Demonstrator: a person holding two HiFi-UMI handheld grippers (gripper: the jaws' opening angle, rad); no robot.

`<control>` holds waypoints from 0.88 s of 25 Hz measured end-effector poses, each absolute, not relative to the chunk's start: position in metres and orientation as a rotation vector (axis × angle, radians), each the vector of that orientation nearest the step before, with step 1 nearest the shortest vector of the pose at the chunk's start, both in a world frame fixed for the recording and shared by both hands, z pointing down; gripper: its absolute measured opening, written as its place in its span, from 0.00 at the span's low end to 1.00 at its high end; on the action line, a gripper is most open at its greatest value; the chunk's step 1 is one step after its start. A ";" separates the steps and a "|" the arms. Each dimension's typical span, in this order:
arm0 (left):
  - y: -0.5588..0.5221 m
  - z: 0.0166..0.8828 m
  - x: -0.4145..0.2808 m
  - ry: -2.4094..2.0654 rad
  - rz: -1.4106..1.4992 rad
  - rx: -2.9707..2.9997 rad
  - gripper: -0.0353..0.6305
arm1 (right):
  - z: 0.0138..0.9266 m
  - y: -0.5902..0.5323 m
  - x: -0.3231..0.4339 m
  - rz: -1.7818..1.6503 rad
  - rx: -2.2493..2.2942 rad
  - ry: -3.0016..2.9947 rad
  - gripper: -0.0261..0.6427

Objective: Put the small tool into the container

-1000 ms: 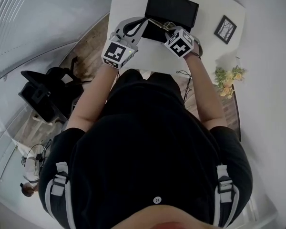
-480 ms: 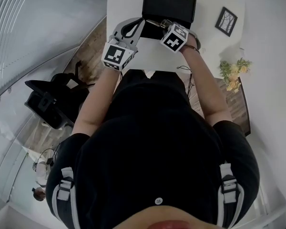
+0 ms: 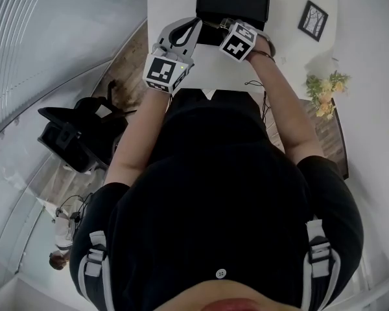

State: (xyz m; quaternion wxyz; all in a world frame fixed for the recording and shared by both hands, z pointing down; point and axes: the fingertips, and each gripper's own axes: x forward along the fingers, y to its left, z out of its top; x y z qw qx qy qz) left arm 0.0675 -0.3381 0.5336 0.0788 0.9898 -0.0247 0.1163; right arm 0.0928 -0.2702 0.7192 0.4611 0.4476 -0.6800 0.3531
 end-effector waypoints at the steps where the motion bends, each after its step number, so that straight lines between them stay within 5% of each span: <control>1: -0.336 0.533 0.067 -0.069 0.350 2.968 0.06 | 0.718 -0.271 0.095 0.859 1.111 -1.669 0.15; 22: -0.325 0.489 0.075 -0.048 0.341 3.058 0.07 | 0.662 -0.251 0.134 0.829 1.349 -1.642 0.19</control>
